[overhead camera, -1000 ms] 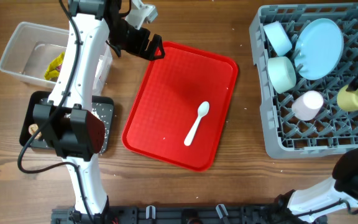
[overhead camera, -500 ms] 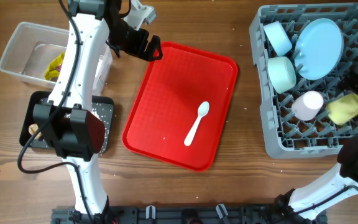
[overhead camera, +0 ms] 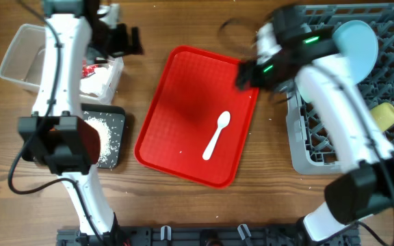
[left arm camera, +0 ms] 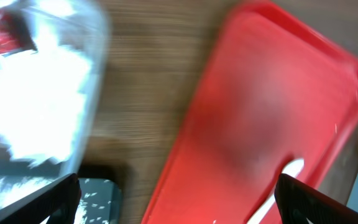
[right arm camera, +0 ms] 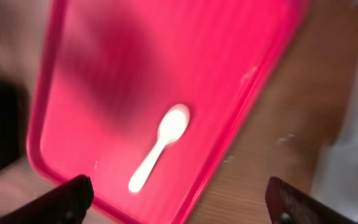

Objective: Sort waste into correct bins and load items into the dishwasher rack
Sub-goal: 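Grasp the white spoon on the red tray with the right gripper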

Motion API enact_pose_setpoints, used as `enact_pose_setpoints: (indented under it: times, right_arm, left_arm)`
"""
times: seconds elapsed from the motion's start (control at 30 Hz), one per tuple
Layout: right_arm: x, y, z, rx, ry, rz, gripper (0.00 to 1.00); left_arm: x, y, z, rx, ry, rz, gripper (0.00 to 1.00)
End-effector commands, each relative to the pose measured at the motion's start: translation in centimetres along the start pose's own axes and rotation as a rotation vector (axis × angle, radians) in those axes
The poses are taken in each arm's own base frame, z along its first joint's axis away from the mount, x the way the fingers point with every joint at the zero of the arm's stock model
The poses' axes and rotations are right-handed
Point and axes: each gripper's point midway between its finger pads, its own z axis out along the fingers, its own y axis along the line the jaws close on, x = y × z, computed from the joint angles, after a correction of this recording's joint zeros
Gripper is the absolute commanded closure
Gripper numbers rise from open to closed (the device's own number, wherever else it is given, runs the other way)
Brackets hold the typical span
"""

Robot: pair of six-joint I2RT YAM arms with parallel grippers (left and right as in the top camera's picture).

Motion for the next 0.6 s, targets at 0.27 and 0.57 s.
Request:
enact_pose_setpoints:
  times: [0.27,0.57]
  right_arm:
    - [10.2,3.7,15.2,0.033,0.239,0.199,0.38]
    - [9.8,3.8,17.4,-0.037,0.315,0.227,0.82]
  left_arm:
    - [0.3,1.5,0.3,-0.034,0.023,-0.144,0.0]
    - [0.4,1.4,0.3,-0.035,0.029,-0.142,0.0]
